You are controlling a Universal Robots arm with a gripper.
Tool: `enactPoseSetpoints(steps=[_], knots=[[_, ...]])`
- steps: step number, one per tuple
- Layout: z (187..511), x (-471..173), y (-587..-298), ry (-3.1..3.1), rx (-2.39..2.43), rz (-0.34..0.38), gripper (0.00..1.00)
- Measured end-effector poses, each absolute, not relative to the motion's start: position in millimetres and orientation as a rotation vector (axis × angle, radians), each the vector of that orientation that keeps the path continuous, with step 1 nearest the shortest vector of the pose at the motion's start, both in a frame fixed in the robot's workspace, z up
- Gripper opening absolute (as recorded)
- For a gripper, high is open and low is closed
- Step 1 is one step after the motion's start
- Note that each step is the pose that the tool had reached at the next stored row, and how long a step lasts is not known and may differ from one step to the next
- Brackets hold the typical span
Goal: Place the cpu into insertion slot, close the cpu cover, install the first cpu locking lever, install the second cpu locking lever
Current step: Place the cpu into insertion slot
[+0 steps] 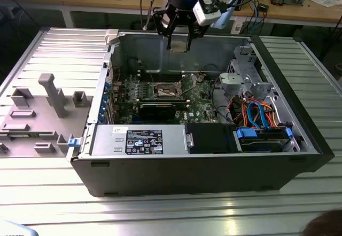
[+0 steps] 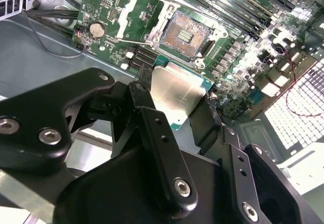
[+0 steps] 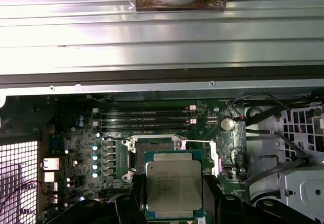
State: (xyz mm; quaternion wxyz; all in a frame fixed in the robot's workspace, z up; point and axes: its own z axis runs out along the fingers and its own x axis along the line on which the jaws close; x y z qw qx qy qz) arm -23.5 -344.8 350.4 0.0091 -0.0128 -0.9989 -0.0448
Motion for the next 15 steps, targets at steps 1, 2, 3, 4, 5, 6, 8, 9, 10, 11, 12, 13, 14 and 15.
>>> enactPoseSetpoints(steps=[1,2,3,4,5,6,8,9,10,11,12,13,14,15], knots=[[350.2,-23.5,-344.8,-3.12,-0.04,-0.14,0.54],[350.0,-23.5,-344.8,-3.12,-0.04,-0.14,0.54],[349.7,-23.5,-344.8,-3.12,-0.04,-0.14,0.54],[349.4,-23.5,-344.9,-3.12,-0.04,-0.14,0.54],[349.4,-23.5,-344.9,-3.12,-0.04,-0.14,0.54],[349.2,-23.5,-344.9,-3.12,-0.04,-0.14,0.54],[348.7,-23.5,-344.9,-3.12,-0.04,-0.14,0.54],[348.5,-23.5,-344.9,-3.12,-0.04,-0.14,0.54],[348.3,-23.5,-344.9,-3.12,-0.04,-0.14,0.54],[348.1,-23.5,-344.9,-3.12,-0.04,-0.14,0.54],[348.0,-23.5,-344.9,-3.12,-0.04,-0.14,0.54],[347.8,-23.5,-344.9,-3.12,-0.04,-0.14,0.54],[347.6,-23.5,-345.0,-3.12,-0.04,-0.14,0.54],[347.4,-23.5,-345.0,-3.12,-0.04,-0.14,0.54]])
